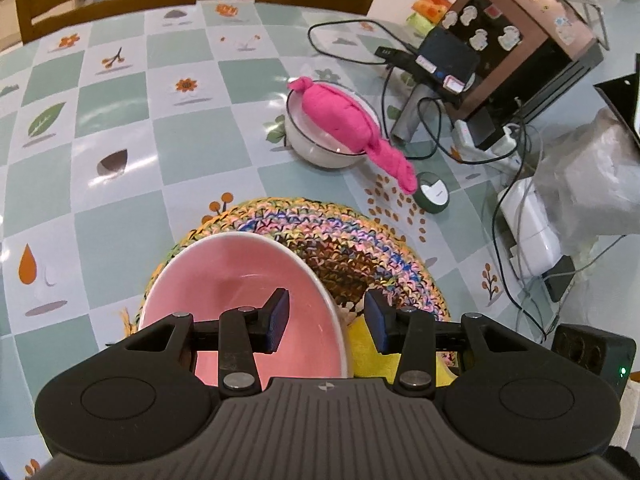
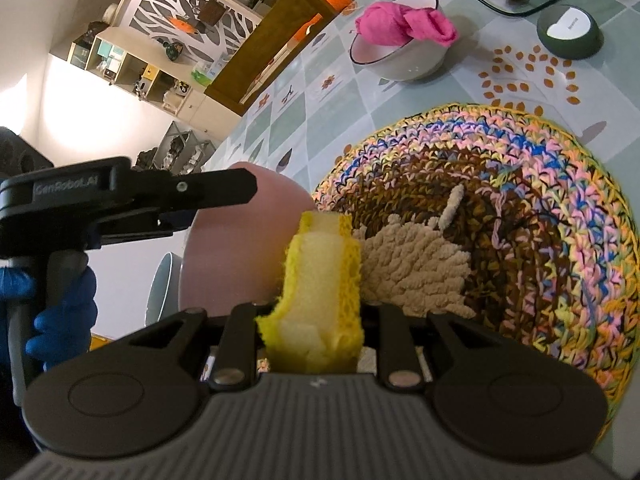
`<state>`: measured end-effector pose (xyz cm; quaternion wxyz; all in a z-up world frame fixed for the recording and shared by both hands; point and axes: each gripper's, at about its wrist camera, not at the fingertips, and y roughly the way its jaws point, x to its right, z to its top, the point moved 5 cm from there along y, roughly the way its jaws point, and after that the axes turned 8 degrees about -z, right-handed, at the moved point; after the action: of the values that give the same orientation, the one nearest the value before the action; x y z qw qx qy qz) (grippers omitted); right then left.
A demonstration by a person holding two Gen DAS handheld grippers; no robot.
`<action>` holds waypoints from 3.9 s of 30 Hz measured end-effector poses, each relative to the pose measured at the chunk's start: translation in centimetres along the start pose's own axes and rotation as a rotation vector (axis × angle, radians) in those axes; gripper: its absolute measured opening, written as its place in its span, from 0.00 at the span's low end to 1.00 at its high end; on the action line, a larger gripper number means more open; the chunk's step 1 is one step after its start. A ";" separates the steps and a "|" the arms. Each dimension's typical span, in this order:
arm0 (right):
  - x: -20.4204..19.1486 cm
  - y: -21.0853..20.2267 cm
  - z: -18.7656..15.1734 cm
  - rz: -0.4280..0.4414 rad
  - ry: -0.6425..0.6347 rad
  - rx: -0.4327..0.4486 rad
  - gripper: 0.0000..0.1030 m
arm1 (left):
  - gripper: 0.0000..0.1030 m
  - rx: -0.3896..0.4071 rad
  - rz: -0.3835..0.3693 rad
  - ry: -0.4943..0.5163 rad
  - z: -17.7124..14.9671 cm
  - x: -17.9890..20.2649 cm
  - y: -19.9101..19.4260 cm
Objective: Clean bowl
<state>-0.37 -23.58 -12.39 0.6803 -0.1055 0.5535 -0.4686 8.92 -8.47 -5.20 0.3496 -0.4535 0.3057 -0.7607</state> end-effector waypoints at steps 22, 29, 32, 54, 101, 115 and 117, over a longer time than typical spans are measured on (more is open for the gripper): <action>-0.2 0.3 0.4 -0.020 -0.040 -0.005 0.22 | 0.49 -0.164 0.026 -0.102 2.4 -2.4 3.7; -0.3 0.3 0.4 -0.025 -0.050 -0.002 0.22 | 0.50 -0.216 0.006 -0.184 3.1 -3.6 5.2; -0.3 0.4 0.4 -0.027 -0.052 -0.001 0.22 | 0.49 -0.231 0.003 -0.202 3.2 -3.8 5.6; -0.7 0.3 0.4 -0.027 -0.067 -0.001 0.23 | 0.28 -0.178 -0.065 -0.150 2.0 -2.7 4.9; -1.1 -1.3 1.1 -0.068 -0.135 0.064 0.23 | 0.08 0.019 -0.176 -0.021 -0.4 0.3 0.2; -1.3 -1.6 0.9 -0.076 -0.150 0.076 0.23 | 0.12 0.045 -0.165 -0.018 -3.0 -0.2 -1.3; -1.3 -1.7 0.9 -0.077 -0.150 0.080 0.23 | 0.13 0.051 -0.158 -0.016 -3.5 -0.2 -1.5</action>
<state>-0.40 -23.87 -10.07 0.7048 -0.1342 0.4775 -0.5072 5.44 -7.00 -5.52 0.3023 -0.4730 0.2466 -0.7900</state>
